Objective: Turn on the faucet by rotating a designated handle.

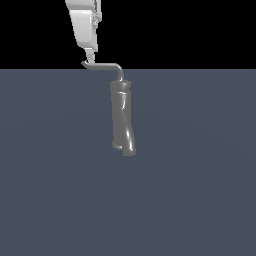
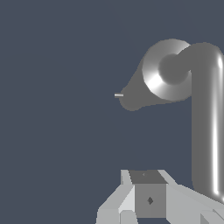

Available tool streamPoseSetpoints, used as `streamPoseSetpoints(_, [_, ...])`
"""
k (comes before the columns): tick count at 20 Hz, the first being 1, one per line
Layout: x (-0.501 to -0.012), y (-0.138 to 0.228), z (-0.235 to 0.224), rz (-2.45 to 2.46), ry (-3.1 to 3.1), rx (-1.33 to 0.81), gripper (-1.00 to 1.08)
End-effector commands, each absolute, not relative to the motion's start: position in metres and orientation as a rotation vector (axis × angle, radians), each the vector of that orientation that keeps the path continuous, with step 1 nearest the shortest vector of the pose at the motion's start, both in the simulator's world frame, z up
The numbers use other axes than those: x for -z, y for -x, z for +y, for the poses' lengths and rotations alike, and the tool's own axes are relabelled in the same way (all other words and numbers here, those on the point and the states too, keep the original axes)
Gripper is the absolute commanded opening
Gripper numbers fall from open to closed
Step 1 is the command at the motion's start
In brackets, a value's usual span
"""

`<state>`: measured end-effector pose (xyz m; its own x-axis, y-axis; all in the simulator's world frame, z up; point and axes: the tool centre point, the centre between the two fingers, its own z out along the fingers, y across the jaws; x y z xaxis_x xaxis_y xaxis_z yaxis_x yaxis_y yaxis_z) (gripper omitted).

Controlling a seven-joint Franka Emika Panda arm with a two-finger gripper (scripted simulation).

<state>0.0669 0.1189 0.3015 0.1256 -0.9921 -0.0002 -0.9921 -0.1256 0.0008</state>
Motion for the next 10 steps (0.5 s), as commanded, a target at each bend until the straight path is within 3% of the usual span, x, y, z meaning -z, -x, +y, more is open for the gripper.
streamPoseSetpoints(1, [-0.3,-0.068,0.12,-2.085,-2.35,0.0,-1.0])
streamPoseSetpoints(10, [-0.3,-0.054,0.119,-2.083,-2.351,0.0,-1.0])
